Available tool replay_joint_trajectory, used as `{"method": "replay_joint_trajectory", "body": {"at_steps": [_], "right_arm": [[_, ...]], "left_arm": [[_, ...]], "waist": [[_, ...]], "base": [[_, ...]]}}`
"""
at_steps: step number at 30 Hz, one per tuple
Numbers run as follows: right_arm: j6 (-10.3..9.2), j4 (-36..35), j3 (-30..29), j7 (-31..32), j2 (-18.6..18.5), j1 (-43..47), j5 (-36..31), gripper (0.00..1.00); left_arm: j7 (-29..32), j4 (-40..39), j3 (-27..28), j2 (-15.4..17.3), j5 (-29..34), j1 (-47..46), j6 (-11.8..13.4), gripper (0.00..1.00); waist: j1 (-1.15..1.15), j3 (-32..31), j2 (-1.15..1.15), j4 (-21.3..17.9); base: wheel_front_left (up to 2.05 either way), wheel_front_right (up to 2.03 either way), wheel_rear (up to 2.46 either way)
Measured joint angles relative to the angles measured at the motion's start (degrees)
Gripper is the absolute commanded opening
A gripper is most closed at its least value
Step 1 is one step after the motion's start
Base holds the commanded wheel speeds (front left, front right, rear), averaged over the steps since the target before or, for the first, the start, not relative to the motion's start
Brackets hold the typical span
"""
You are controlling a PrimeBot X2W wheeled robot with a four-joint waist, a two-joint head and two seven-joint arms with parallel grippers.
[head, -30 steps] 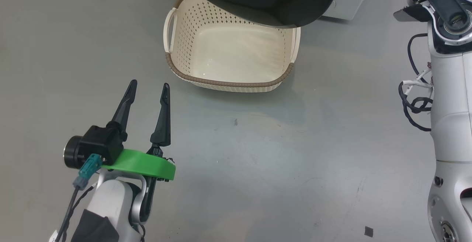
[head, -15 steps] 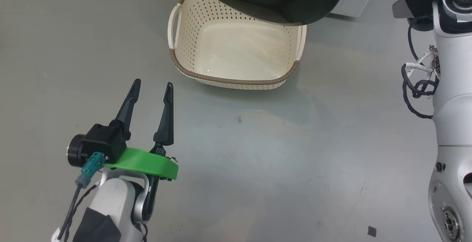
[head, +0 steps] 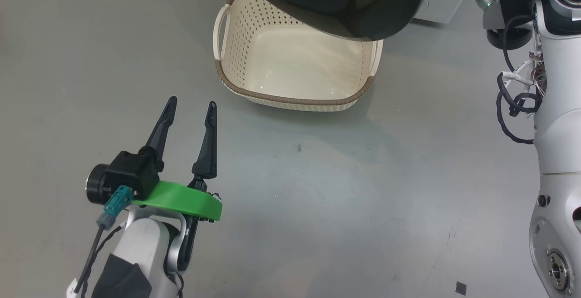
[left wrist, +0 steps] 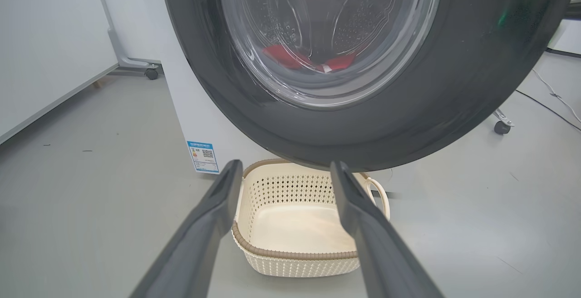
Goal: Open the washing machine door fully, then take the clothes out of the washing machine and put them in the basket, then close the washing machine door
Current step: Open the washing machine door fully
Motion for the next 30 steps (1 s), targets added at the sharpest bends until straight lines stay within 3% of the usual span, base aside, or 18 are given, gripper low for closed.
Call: {"method": "replay_joint_trajectory", "body": {"at_steps": [23,30], "right_arm": [[-1.02,3.04,3.45,7.55,0.63,2.16,5.65,0.00],[-1.45,2.97,7.11,9.12,0.57,3.50,12.58,0.00]], "left_arm": [[0.00,0.64,-0.79,-0.01,-0.42,0.01,0.54,1.00],[0.00,0.62,-1.09,-0.01,-0.90,0.02,0.71,1.00]], "waist": [[0.00,-2.42,0.00,1.34],[0.00,-2.64,0.00,1.95]], "base": [[0.00,0.00,0.00],[0.00,0.00,0.00]]}}
